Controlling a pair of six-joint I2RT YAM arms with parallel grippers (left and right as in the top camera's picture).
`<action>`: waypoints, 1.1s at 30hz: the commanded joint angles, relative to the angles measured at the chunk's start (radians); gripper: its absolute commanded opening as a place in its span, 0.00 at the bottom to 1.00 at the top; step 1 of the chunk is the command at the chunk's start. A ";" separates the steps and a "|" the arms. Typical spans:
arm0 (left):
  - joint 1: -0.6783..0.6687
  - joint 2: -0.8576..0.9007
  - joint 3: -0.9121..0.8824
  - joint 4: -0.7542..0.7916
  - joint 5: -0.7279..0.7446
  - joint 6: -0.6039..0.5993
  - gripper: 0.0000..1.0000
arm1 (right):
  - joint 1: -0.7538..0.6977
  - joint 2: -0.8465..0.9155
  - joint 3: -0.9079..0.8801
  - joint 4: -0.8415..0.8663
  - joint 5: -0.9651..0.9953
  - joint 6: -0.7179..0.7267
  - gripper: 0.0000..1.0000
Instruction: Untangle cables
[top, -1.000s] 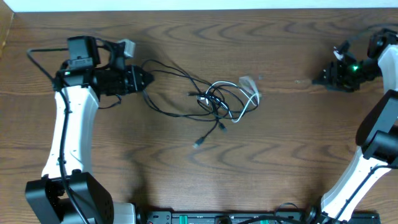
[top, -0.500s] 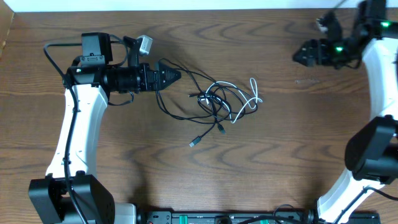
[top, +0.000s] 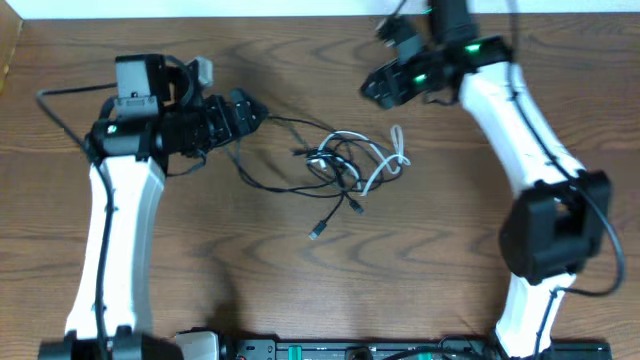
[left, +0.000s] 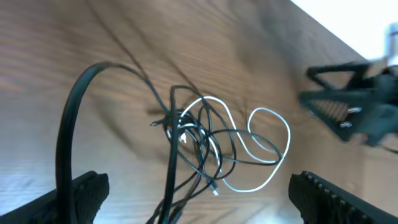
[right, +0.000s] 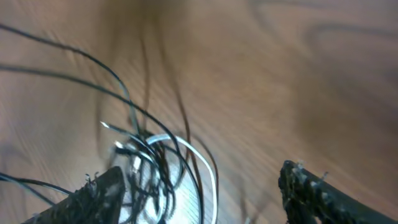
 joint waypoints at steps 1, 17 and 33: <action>-0.002 -0.065 0.034 -0.053 -0.188 -0.028 0.97 | 0.034 0.090 0.004 -0.003 0.042 -0.046 0.72; -0.179 0.079 0.028 -0.068 -0.050 0.348 0.85 | 0.006 0.116 0.004 -0.040 -0.171 -0.087 0.70; -0.179 0.076 0.040 -0.214 -0.934 0.011 0.85 | 0.019 0.116 0.004 -0.011 -0.154 0.011 0.73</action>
